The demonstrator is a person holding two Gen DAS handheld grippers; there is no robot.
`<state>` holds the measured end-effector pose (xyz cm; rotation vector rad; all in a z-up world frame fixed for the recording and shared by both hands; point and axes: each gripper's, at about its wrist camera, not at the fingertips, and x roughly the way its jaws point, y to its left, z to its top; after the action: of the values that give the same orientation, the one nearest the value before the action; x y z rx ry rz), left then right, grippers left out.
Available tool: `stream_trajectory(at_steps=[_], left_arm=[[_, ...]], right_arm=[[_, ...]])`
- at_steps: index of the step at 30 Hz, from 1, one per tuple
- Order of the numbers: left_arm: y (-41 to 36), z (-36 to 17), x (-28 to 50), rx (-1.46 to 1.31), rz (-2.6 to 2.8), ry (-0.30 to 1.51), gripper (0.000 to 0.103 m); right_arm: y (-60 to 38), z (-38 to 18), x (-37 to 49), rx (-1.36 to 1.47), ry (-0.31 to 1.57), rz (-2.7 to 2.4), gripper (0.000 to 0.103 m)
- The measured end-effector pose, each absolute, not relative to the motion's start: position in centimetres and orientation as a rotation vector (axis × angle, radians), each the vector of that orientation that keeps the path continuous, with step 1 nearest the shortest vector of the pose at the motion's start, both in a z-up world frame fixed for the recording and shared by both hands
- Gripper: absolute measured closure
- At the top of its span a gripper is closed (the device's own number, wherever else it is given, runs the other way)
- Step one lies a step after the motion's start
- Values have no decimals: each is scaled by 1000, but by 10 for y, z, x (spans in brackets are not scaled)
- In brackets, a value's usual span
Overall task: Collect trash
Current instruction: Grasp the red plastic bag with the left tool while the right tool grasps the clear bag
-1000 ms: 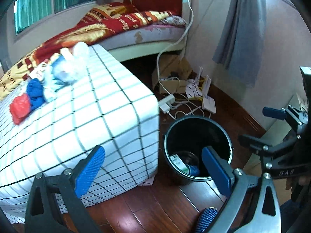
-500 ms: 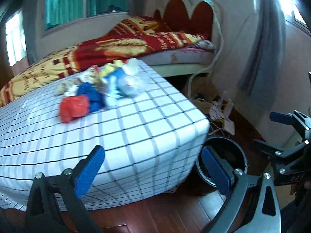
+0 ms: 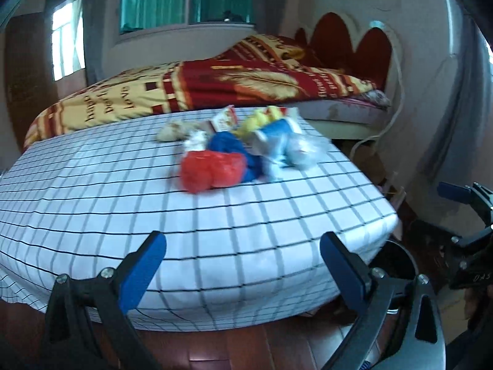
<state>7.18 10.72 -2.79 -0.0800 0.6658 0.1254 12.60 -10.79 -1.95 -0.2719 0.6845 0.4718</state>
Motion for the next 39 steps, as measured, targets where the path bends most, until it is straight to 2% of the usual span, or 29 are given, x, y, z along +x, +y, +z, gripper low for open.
stream_trajectory(at_steps=[13,17,22,24,26,29,31,34,39], left_arm=[[150,-58,154,-103,164,733,3],[157,-66,177,-127,161,736,3],[164,-71,199,-152,159,742,3],[167,-73,206,-167,156,748,3],[170,-77,211,-187,142,763,9],[172,-79,212,-202,114,768,24],[171,-78,210,-200,97,761,45],[169,-75,204,-192,71,746,63],[168,-62,189,-164,71,704,67]], right_arm=[[-55,-45,236,-247,747,461,1],[-42,-60,275,-246,777,472,8],[-28,-73,313,-233,796,493,10],[-24,-77,323,-229,807,503,16],[-19,-81,330,-223,820,522,26],[-16,-84,331,-216,821,562,40],[-15,-84,327,-220,810,581,48],[-16,-83,321,-218,799,604,52],[-22,-72,304,-217,759,596,53]])
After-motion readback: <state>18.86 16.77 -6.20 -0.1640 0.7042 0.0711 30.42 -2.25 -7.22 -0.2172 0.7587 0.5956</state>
